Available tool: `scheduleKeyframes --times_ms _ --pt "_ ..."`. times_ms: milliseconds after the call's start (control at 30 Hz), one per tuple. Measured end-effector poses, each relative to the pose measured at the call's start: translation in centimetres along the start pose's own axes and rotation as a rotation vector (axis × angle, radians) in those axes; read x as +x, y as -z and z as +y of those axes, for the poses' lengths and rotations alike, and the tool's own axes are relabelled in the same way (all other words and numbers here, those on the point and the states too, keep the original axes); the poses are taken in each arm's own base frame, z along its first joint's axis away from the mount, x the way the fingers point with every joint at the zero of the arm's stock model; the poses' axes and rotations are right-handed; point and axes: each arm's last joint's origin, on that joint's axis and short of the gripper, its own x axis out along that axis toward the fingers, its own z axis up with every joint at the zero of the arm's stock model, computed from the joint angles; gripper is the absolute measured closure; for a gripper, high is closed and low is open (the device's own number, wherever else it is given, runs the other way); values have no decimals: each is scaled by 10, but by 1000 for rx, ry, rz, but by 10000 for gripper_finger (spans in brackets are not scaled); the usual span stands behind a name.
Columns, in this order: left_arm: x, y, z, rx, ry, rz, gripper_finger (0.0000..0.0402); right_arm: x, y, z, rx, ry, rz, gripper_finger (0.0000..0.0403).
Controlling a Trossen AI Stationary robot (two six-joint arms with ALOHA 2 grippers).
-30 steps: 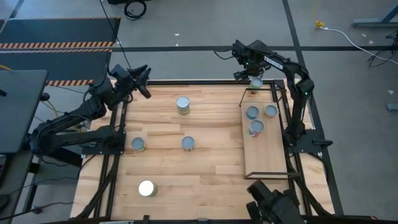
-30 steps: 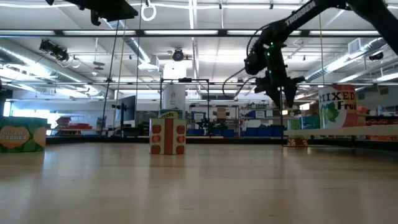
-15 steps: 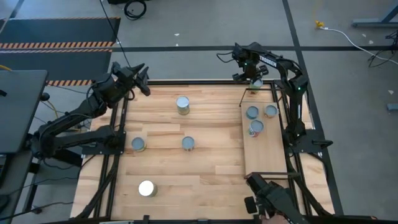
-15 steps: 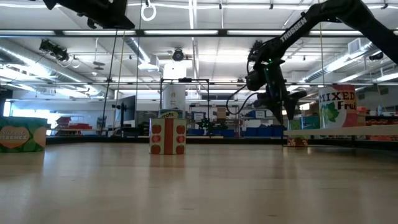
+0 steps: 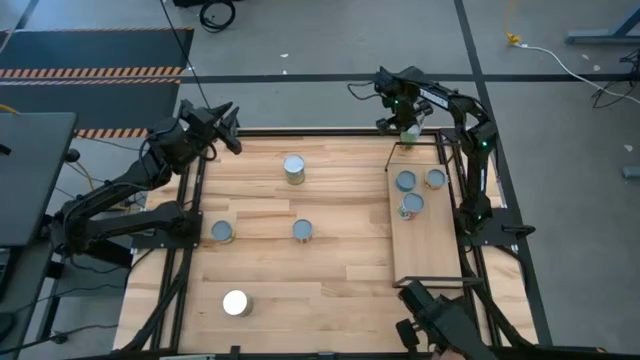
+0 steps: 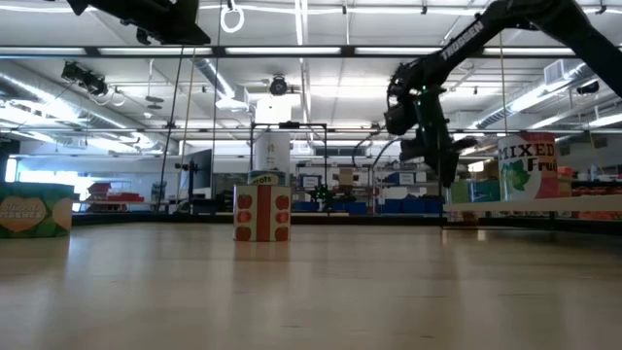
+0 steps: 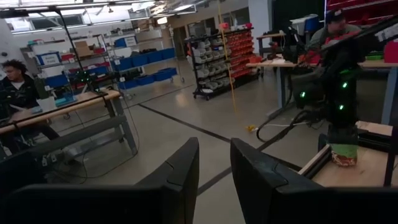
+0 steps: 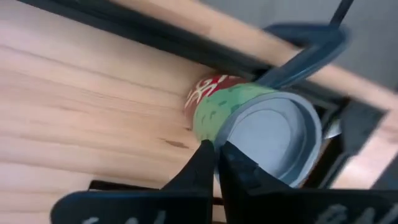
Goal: Pick and place cans onto a shelf
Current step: Put the green can on the shelf
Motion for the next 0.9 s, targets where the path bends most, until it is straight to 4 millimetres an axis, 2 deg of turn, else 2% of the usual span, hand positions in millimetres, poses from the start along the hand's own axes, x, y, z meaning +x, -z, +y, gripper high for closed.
scheduleKeyframes --times_ms 133,233,400,533,700,767,900 --pt "0 0 0 -65 2 -2 303 -41 14 4 -94 6 -181 395" --pt "0 -1 -1 -214 9 -3 303 -80 37 11 -154 -32 -317 396" --pt "-1 -2 -4 -527 51 -5 303 -142 98 22 -246 -137 -504 396" --pt "-1 -3 -4 -629 58 -18 303 -178 156 26 -339 -285 -564 396" --pt "-5 -7 -5 -631 180 -33 303 -198 224 13 -425 -386 -514 396" --pt "-8 -10 -6 -614 253 -45 303 -200 249 1 -382 -395 -451 396" --pt "-13 -16 -6 -676 368 -74 303 -199 280 -12 -190 -519 -442 396"
